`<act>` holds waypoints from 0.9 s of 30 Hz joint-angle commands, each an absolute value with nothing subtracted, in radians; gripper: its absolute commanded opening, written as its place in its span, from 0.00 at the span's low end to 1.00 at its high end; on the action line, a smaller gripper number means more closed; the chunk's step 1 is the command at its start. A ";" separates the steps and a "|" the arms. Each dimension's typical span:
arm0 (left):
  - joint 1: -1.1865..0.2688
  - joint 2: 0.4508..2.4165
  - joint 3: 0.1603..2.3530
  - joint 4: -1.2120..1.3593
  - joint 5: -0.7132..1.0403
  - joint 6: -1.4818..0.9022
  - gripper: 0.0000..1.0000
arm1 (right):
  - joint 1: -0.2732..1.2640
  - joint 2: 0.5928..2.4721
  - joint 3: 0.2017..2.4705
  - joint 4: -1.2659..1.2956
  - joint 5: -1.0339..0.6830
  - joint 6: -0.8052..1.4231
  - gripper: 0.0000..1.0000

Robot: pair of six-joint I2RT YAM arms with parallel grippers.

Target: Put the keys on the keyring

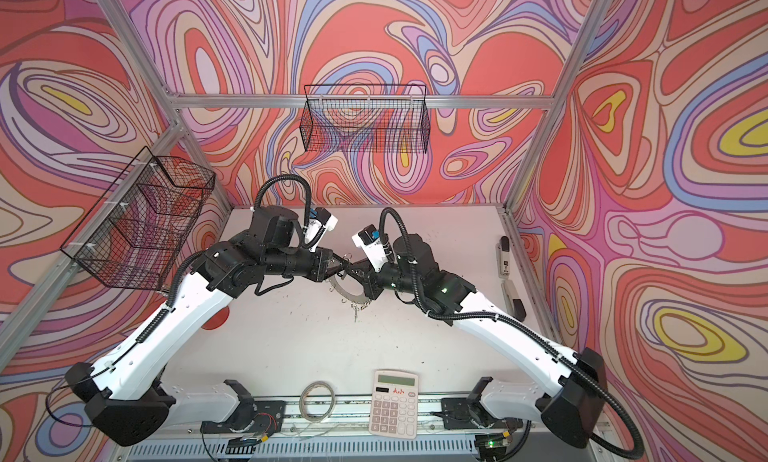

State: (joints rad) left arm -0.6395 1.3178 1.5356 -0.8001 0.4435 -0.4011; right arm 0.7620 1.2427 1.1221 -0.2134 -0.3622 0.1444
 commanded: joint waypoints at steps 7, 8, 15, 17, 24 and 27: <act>-0.635 1.303 1.601 -0.874 0.426 -0.333 0.00 | 0.762 1.207 1.124 -0.267 -0.376 0.118 0.35; -0.635 1.310 1.622 -0.898 0.429 -0.317 0.00 | 0.762 1.197 1.123 -0.278 -0.372 0.116 0.38; -0.635 1.344 1.733 -1.010 0.454 -0.235 0.00 | 0.762 1.172 1.132 -0.351 -0.362 0.090 0.28; -0.635 1.352 1.747 -1.019 0.479 -0.232 0.00 | 0.762 1.184 1.136 -0.354 -0.361 0.084 0.24; -0.635 1.360 1.764 -1.037 0.515 -0.227 0.00 | 0.762 1.191 1.144 -0.330 -0.358 0.083 0.00; -0.636 1.352 1.756 -1.026 0.500 -0.229 0.00 | 0.762 1.166 1.132 -0.315 -0.329 0.084 0.00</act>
